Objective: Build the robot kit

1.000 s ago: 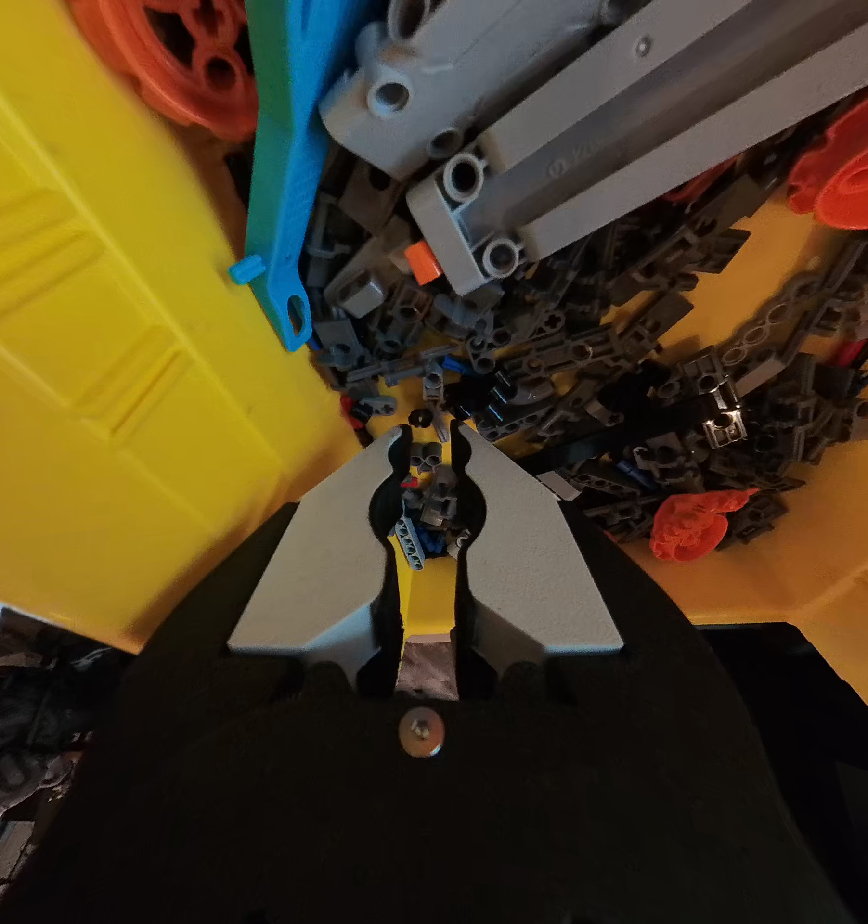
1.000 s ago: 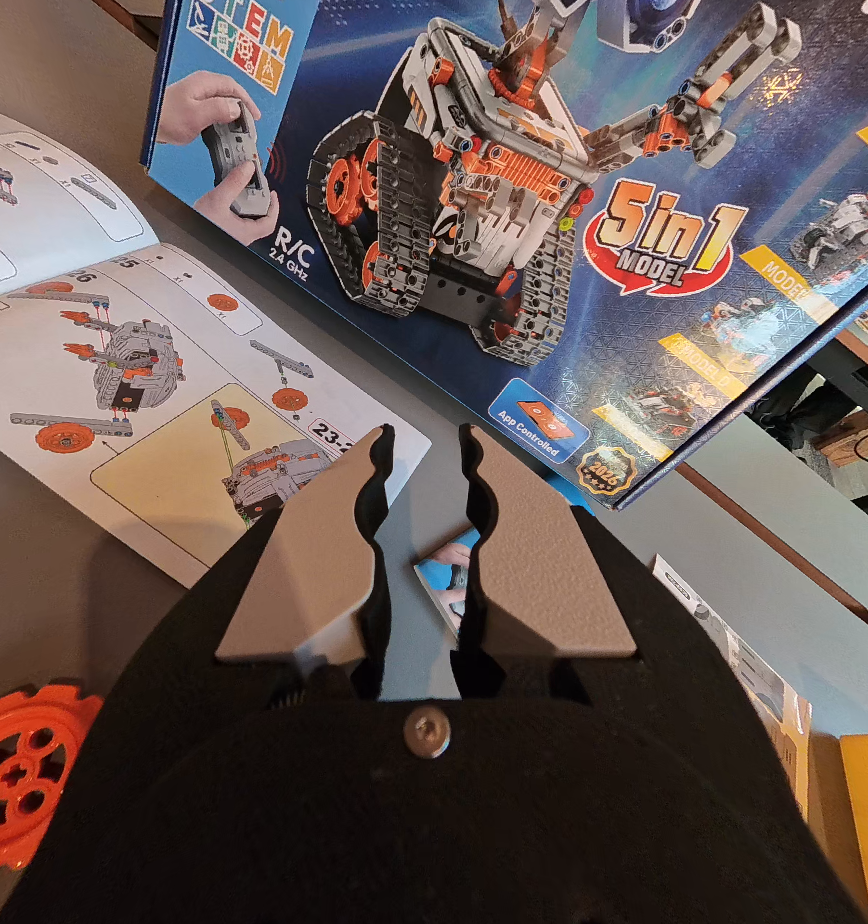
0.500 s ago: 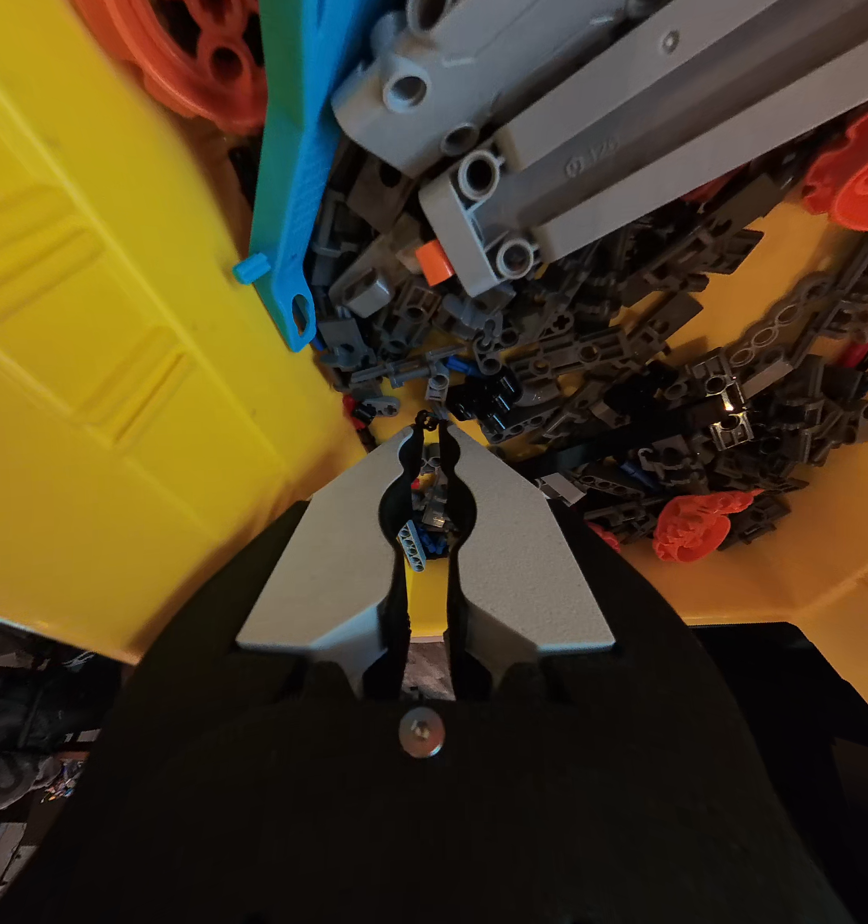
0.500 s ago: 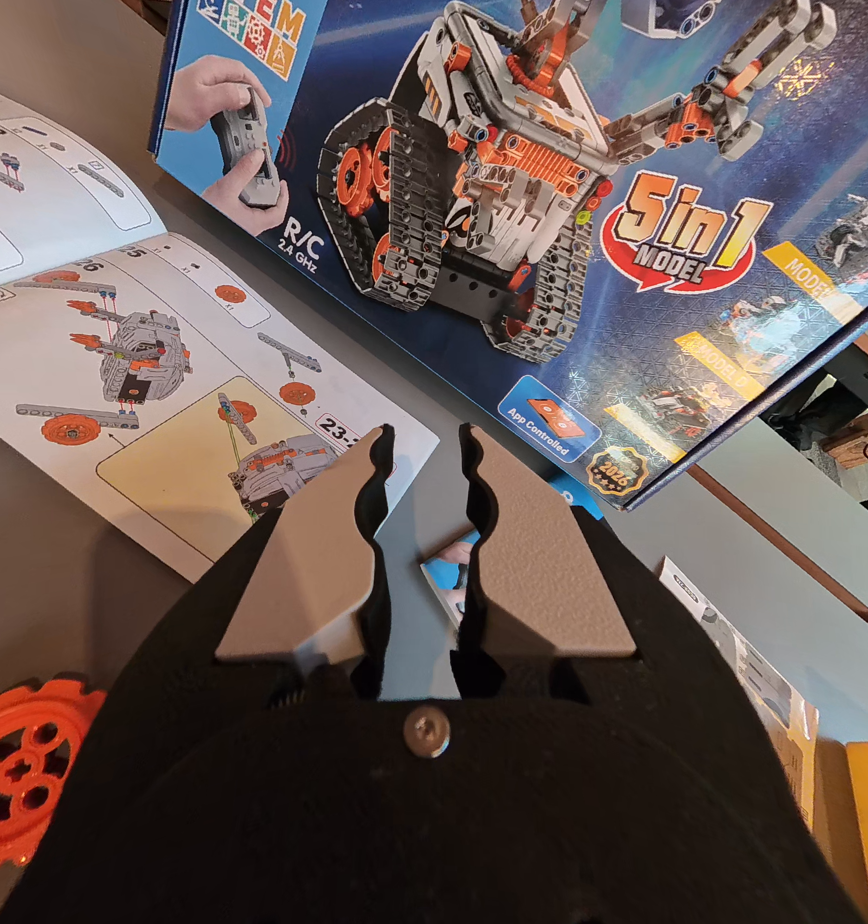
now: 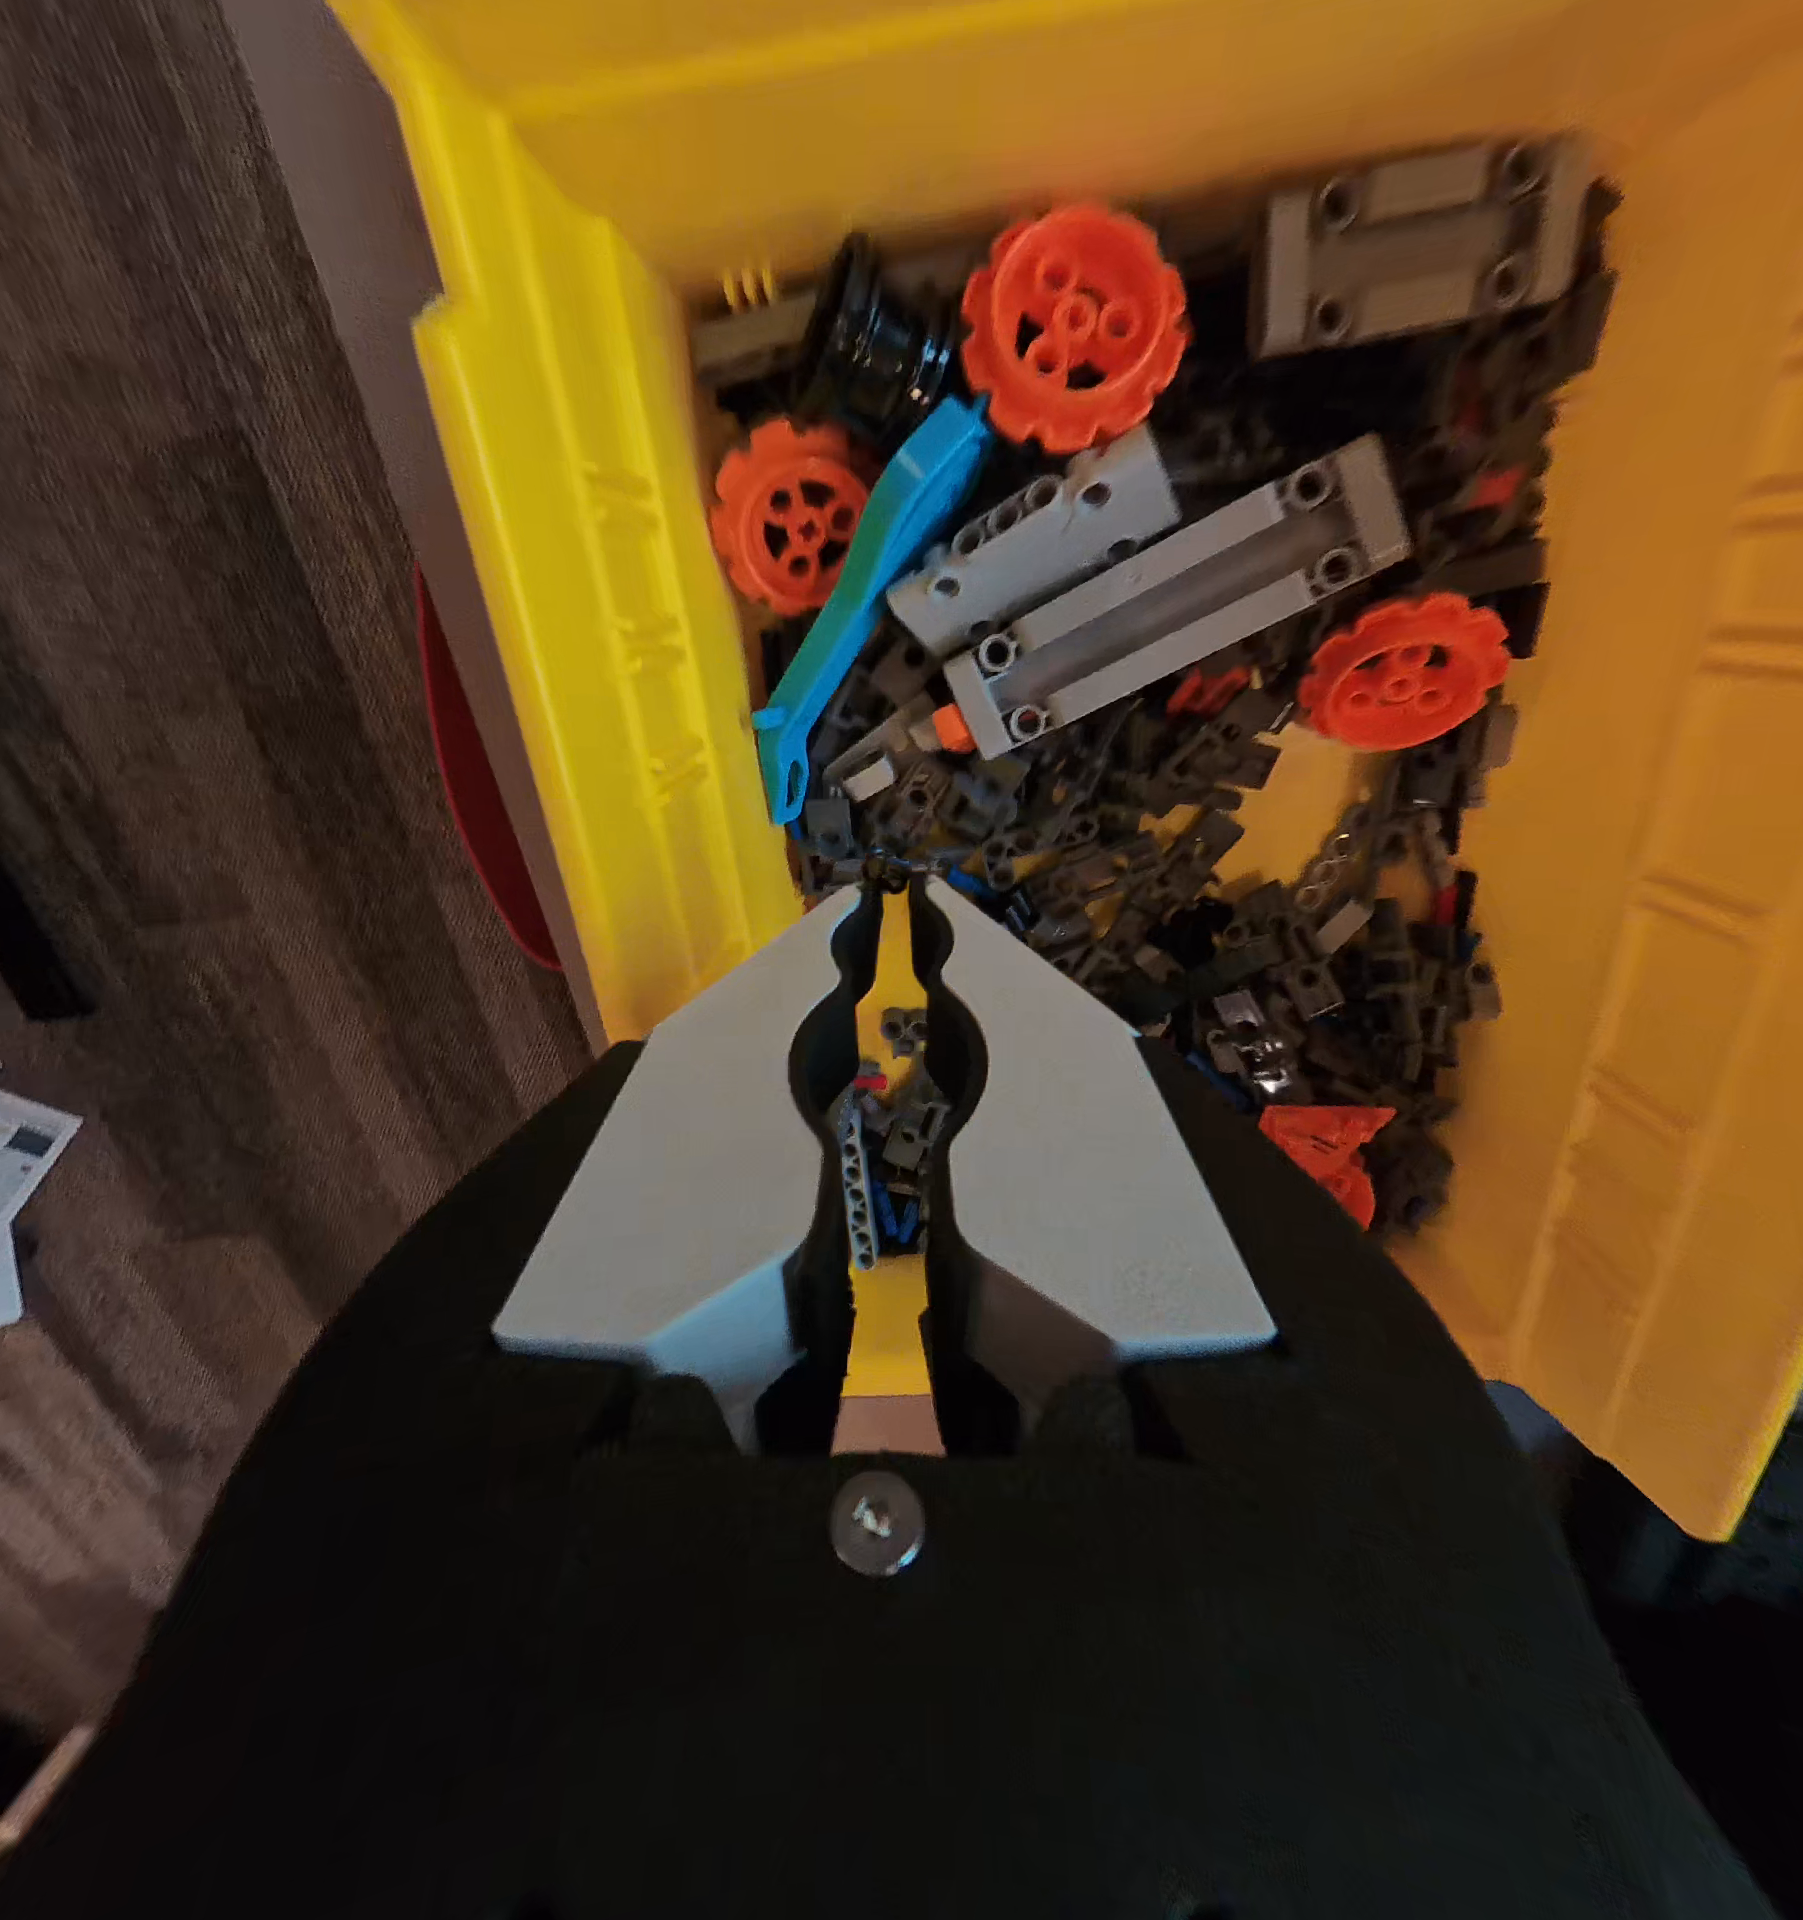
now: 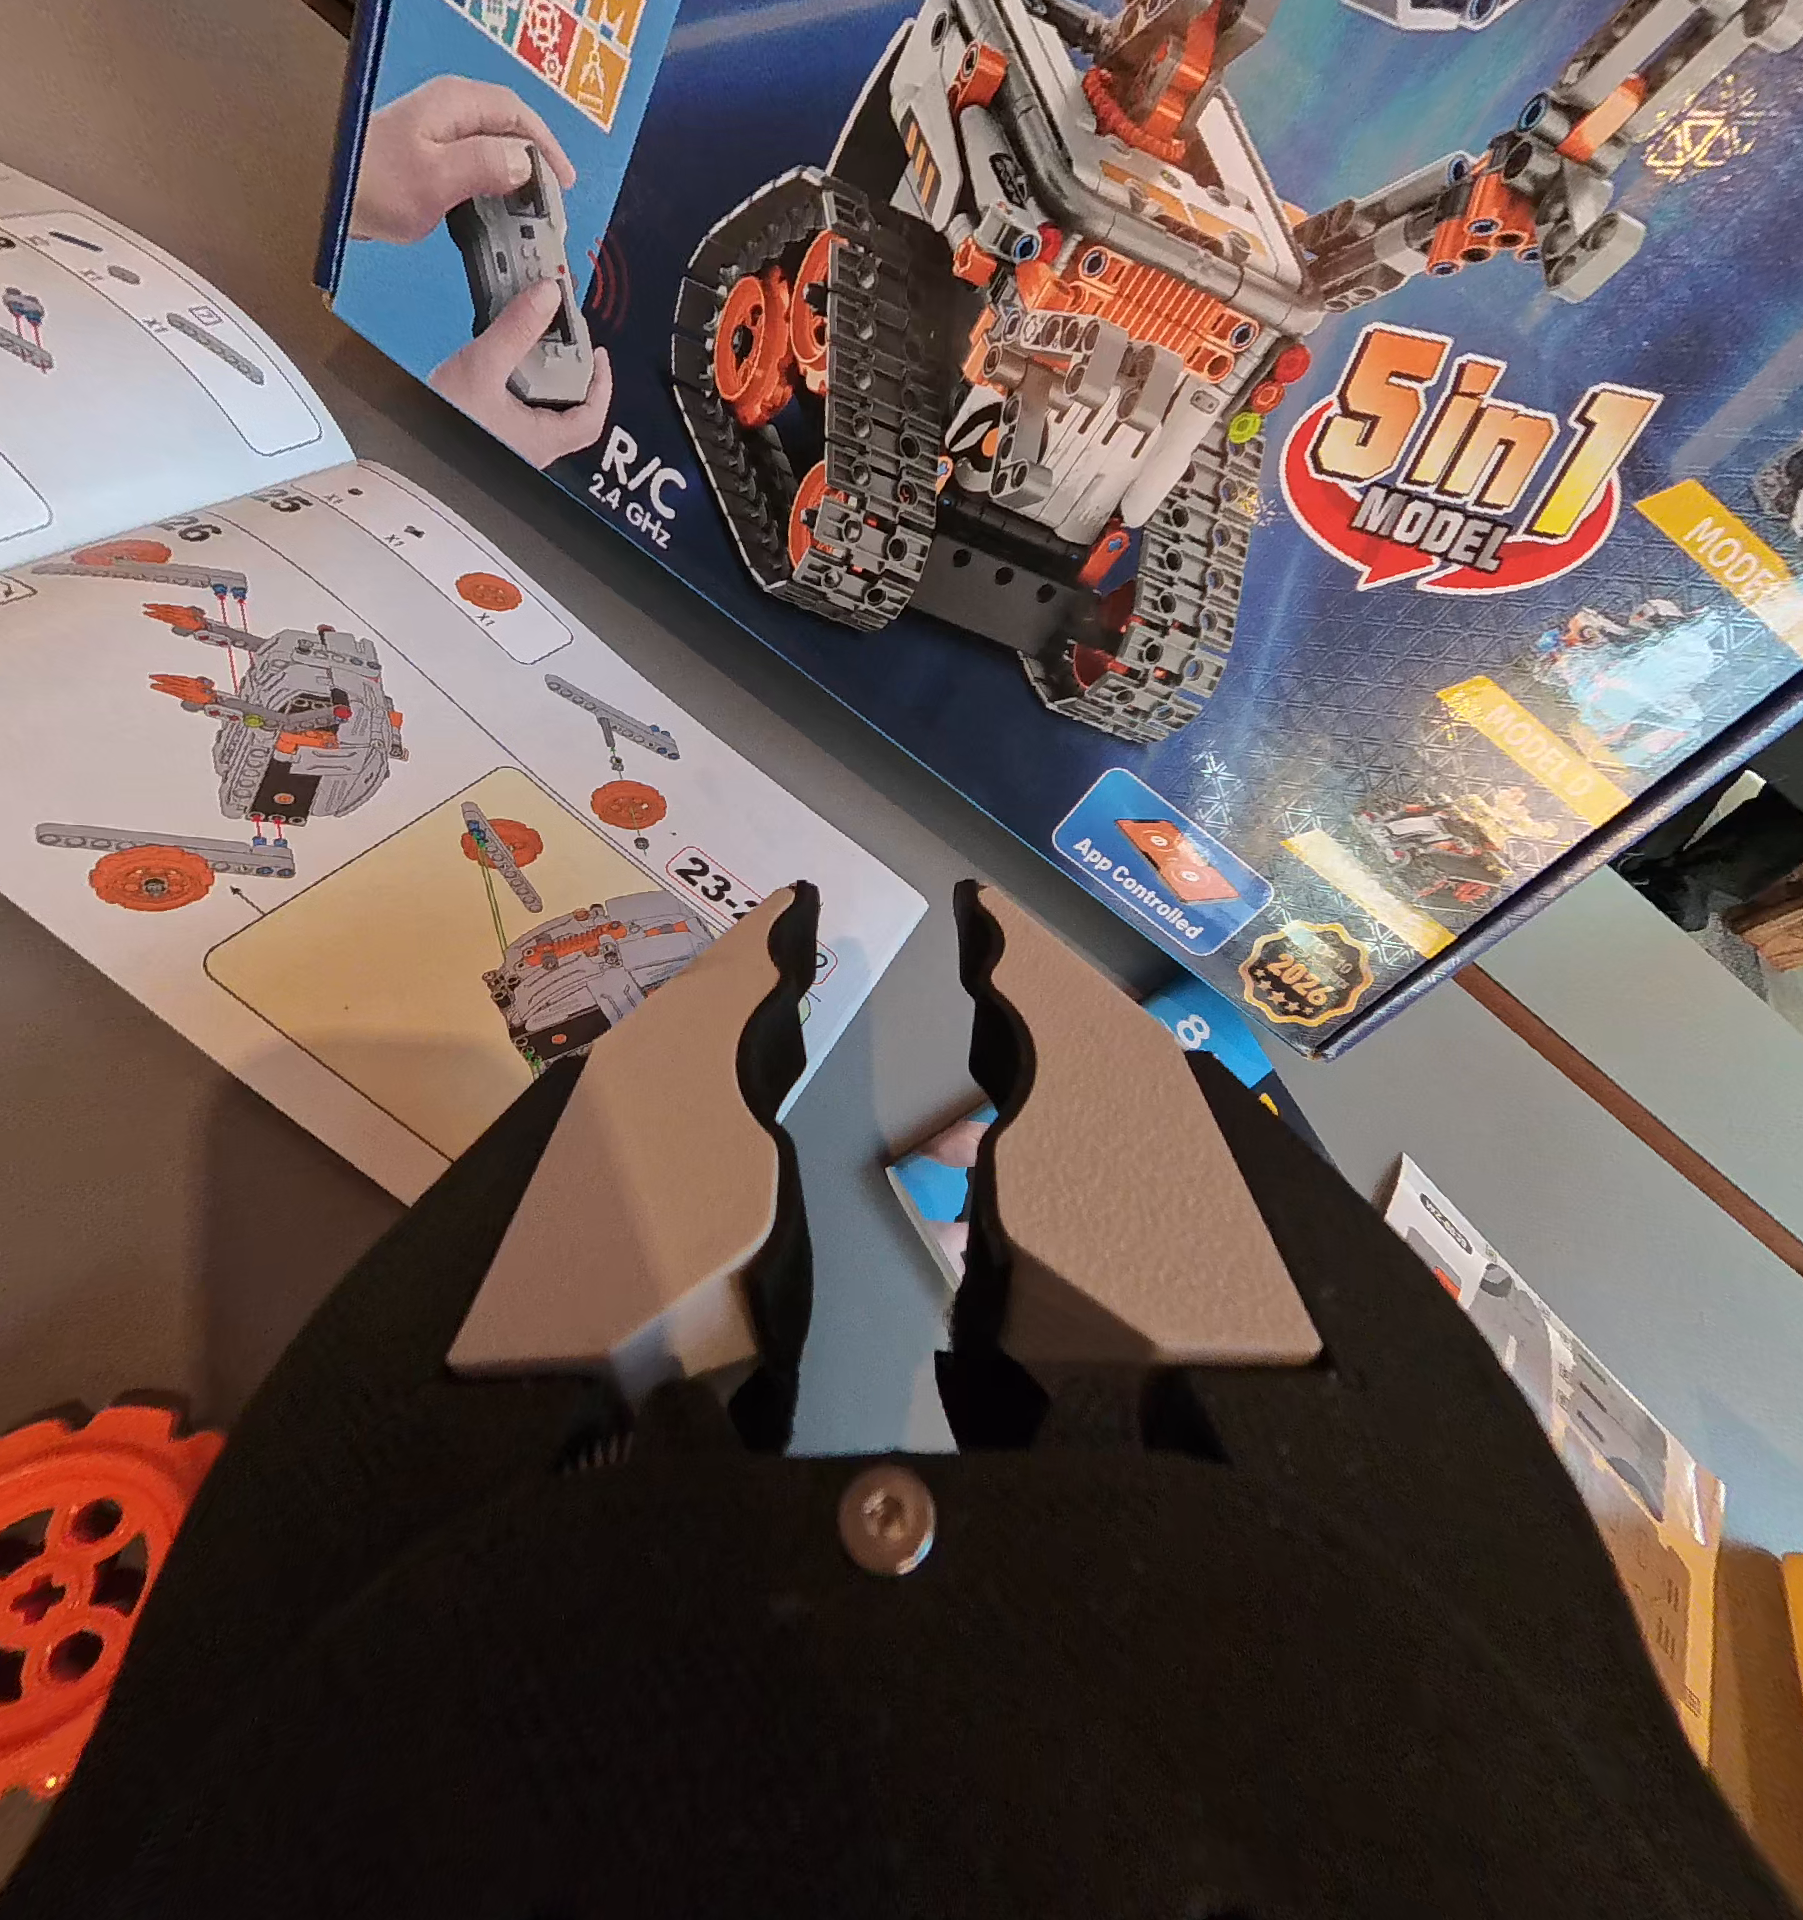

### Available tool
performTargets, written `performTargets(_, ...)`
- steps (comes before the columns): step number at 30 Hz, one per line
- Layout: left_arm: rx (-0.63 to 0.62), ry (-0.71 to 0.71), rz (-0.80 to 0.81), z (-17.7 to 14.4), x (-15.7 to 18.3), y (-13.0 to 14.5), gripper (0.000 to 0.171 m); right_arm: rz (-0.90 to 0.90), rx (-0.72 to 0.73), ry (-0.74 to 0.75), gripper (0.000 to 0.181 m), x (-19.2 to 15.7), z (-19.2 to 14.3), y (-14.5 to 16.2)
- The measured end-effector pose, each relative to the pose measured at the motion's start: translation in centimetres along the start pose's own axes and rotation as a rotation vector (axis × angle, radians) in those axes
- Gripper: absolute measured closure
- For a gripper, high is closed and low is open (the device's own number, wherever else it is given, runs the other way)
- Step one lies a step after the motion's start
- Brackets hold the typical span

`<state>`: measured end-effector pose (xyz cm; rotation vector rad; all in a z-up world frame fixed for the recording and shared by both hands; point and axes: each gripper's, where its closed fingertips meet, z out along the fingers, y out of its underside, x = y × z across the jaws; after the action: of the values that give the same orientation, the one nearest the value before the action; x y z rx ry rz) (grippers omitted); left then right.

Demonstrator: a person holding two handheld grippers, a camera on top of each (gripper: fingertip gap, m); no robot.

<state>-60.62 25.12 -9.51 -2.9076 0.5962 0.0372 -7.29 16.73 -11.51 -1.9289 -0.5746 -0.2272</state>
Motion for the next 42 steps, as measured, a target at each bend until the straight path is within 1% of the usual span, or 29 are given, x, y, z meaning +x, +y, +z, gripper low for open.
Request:
performTargets(5, 0.096, 0.053, 0.066, -1.5, 2.0, -1.3, 0.17, 0.005, 0.008, -0.005, 0.155, -0.1, -0.1, -0.2)
performTargets(9, 0.187, 0.156, 0.146, -3.4, 5.2, -2.2, 0.171, 0.008, 0.024, -0.003, 0.156, 0.1, -0.2, -0.6)
performTargets(11, 0.215, 0.218, 0.202, -4.3, 7.0, -2.1, 0.171, 0.017, 0.031, -0.003, 0.156, 0.2, -0.3, -0.7)
performTargets(13, 0.216, 0.259, 0.256, -4.8, 8.4, -1.5, 0.171, 0.02, 0.036, -0.003, 0.156, 0.2, -0.3, -0.8)
performTargets(15, 0.222, 0.276, 0.289, -5.3, 9.1, -1.1, 0.171, 0.012, 0.035, 0.002, 0.155, 0.2, -0.3, -0.9)
performTargets(18, 0.277, 0.353, 0.33, -6.8, 10.5, -1.1, 0.171, 0.003, 0.027, -0.002, 0.155, 0.0, -0.3, -0.8)
performTargets(20, 0.267, 0.351, 0.333, -6.9, 10.3, -0.5, 0.171, -0.001, 0.023, -0.007, 0.155, -0.1, -0.2, -0.7)
performTargets(23, 0.25, 0.259, 0.307, -6.3, 8.4, -0.2, 0.171, -0.009, 0.015, -0.007, 0.155, -0.1, -0.2, -0.6)
performTargets(24, 0.245, 0.246, 0.289, -6.1, 7.8, -0.2, 0.171, -0.009, 0.017, -0.003, 0.155, 0.0, -0.3, -0.6)
performTargets(26, 0.196, 0.252, 0.264, -5.1, 7.2, 0.1, 0.169, -0.001, 0.019, -0.002, 0.155, 0.1, -0.3, -0.6)
performTargets(28, 0.142, 0.227, 0.245, -3.7, 6.4, 0.0, 0.166, 0.002, 0.009, -0.006, 0.155, 0.1, -0.1, -0.3)
performTargets(30, 0.085, 0.235, 0.244, -2.0, 6.4, -0.3, 0.161, -0.006, -0.006, -0.008, 0.155, -0.1, 0.1, 0.0)
performTargets(32, 0.024, 0.25, 0.254, -0.1, 6.9, -0.6, 0.16, -0.009, -0.015, -0.011, 0.155, -0.1, 0.3, 0.3)
performTargets(34, -0.054, 0.221, 0.235, 1.8, 6.8, -0.5, 0.161, -0.005, -0.019, -0.017, 0.155, -0.2, 0.4, 0.4)
performTargets(36, -0.105, 0.188, 0.215, 3.1, 6.5, -0.4, 0.161, -0.004, -0.019, -0.018, 0.155, -0.2, 0.4, 0.4)
performTargets(42, -0.107, 0.13, 0.209, 4.3, 6.2, -1.4, 0.163, -0.008, -0.019, -0.028, 0.154, -0.4, 0.4, 0.3)
